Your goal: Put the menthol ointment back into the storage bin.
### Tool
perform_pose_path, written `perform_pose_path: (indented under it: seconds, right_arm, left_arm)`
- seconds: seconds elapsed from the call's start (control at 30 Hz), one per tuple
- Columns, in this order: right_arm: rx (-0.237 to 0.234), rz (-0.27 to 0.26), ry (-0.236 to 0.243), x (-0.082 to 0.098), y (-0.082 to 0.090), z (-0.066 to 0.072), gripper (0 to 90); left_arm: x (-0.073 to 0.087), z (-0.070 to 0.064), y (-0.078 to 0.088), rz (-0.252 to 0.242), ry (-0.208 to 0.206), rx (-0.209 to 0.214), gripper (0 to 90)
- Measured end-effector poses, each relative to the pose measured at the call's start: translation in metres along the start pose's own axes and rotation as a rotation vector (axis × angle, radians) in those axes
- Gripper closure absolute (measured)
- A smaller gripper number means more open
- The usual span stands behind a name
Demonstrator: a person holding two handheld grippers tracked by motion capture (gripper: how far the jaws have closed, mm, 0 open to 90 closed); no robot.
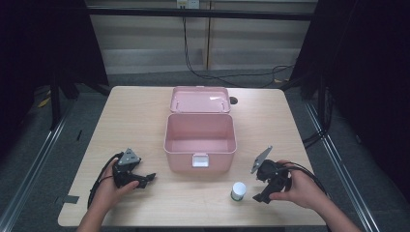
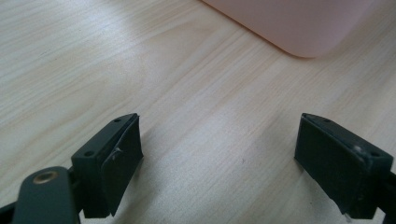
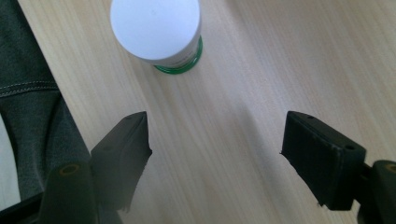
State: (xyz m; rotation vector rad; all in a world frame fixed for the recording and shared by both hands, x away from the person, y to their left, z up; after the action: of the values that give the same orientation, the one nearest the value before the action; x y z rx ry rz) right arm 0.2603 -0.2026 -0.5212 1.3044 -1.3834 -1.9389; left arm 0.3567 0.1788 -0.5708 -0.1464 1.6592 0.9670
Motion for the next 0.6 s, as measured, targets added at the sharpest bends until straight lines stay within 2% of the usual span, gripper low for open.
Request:
perform_pose_path:
  seconds: [0.07, 0.27, 0.33, 0.6]
  right_arm:
    - [-0.003, 0.031, 0.022, -0.003, 0.000, 0.002, 23.6]
    - [-0.016, 0.057, 0.041, -0.010, -0.001, 0.007, 24.1]
    - [-0.025, 0.068, 0.072, -0.015, -0.001, 0.008, 24.4]
    - [-0.051, 0.079, 0.080, -0.025, -0.003, 0.016, 25.2]
  left_arm:
    - [0.000, 0.000, 0.000, 0.000, 0.000, 0.000, 14.3]
    - [0.000, 0.000, 0.000, 0.000, 0.000, -0.001, 14.3]
    - [0.000, 0.000, 0.000, 0.000, 0.000, 0.000, 14.3]
    - [0.000, 0.000, 0.000, 0.000, 0.000, -0.001, 14.3]
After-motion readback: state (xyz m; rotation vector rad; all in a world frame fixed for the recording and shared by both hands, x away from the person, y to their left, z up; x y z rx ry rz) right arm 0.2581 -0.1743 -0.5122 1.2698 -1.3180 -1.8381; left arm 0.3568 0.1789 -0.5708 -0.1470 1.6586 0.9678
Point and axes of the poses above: each handheld gripper's, and its own axes: y roughly backward along the jaws, x roughly out of its underside, z roughly to its left, the point moved 9 cm from there along -y, roughly forward along the jaws, and after that the axes turned 13 degrees about -z, right-handed, at the moved point
